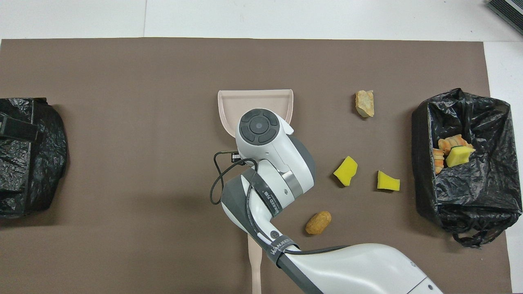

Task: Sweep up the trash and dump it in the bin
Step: 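Return the dustpan to the table center and release it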

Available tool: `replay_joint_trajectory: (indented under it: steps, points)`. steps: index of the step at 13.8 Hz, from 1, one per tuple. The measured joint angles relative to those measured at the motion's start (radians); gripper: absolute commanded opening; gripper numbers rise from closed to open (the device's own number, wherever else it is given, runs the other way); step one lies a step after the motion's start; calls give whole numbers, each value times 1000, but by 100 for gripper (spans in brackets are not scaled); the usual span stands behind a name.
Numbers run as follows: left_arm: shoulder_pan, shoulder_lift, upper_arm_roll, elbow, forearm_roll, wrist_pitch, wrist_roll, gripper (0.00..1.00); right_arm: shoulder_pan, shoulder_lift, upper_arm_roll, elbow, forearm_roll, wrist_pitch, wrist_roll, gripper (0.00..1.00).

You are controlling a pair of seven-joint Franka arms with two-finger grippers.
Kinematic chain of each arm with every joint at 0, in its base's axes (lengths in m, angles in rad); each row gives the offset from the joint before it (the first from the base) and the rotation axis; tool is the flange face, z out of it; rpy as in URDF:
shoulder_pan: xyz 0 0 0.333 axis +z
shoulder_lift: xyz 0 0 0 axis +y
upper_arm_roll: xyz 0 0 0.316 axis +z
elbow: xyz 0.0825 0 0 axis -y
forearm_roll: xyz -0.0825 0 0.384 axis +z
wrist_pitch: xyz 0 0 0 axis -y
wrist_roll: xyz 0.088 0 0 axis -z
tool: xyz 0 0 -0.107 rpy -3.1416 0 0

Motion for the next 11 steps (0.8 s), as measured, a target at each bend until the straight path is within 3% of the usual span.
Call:
replay_joint_trajectory:
  steps: [1,2,6,11]
  points:
    - [0,0,0,0,0,0,0,100,0,3,0,6,0,0,8,0]
    - [0,0,0,0,0,0,0,100,0,4,0,7,0,0,15,99]
    - [0,0,0,0,0,0,0,100,0,-5,0,23,1,-10,16,100]
    - [0,-3,-2,0,0,-1,0,100,16,-123,40,-12,59,-173,16,100]
